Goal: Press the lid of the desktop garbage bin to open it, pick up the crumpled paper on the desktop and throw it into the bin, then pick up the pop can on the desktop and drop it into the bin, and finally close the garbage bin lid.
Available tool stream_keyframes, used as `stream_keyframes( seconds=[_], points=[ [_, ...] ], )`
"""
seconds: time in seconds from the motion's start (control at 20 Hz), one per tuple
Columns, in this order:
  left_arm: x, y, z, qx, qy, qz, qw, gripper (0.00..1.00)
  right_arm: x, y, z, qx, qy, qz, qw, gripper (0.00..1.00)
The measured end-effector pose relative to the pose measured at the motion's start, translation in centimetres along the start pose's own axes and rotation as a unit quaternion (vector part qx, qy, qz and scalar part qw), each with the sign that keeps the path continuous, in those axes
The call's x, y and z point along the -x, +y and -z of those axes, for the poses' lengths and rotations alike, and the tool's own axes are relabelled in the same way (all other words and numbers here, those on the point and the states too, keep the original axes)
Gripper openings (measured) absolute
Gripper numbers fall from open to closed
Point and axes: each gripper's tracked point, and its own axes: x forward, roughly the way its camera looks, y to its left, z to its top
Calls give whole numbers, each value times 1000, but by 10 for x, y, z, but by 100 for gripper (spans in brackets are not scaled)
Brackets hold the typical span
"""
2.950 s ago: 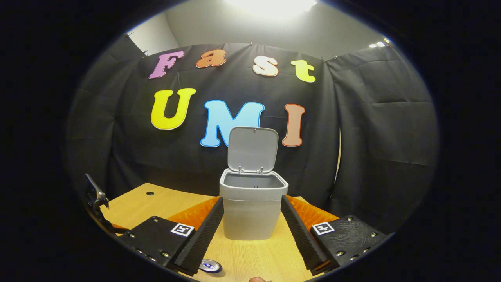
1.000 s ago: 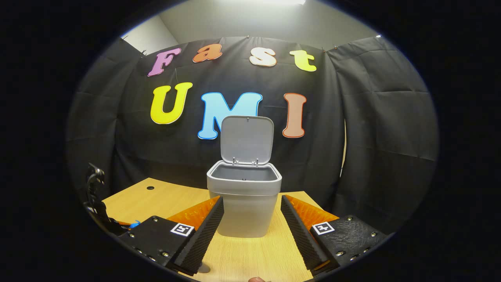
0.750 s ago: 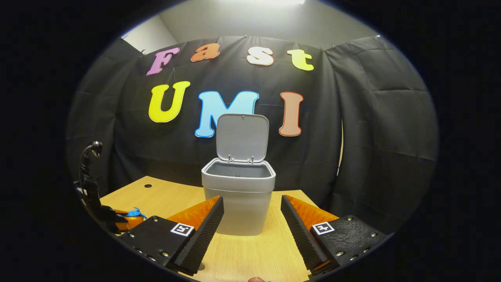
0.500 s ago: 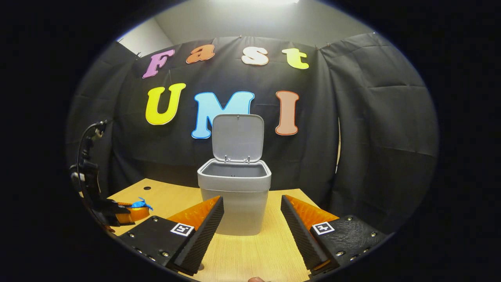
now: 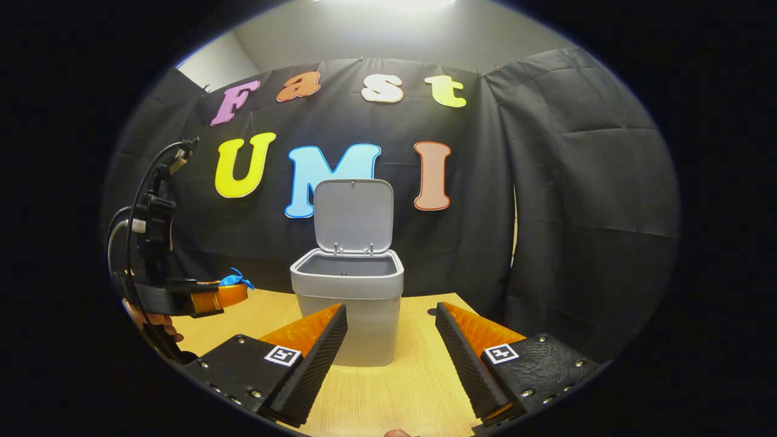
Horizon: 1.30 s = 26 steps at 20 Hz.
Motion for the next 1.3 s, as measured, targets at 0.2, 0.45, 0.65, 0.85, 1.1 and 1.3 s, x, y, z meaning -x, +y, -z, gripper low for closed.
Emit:
stream_keyframes(
  seconds=[0.2, 0.45, 0.65, 0.85, 1.1, 1.3],
  points=[
    [-20, -14, -20, -1, -15, 11, 1000, 24, -4, -7, -1, 3, -2, 9, 1000, 94],
    [-47, -33, -36, -11, -25, 27, 999, 24, -6, -15, 4, 0, 7, 28, 1000, 94],
    [-67, -52, -48, -26, -35, 44, 998, 25, 0, -24, 8, 5, 15, 47, 999, 94],
    [-83, -65, -51, -46, -40, 54, 997, 27, 10, -35, 12, 9, 21, 70, 997, 94],
    [-100, -69, -49, -55, -37, 56, 996, 30, 22, -46, 13, 5, 22, 103, 994, 94],
    [-109, -72, -47, -65, -36, 62, 995, 42, 31, -53, 15, 7, 26, 124, 992, 94]
  ],
)
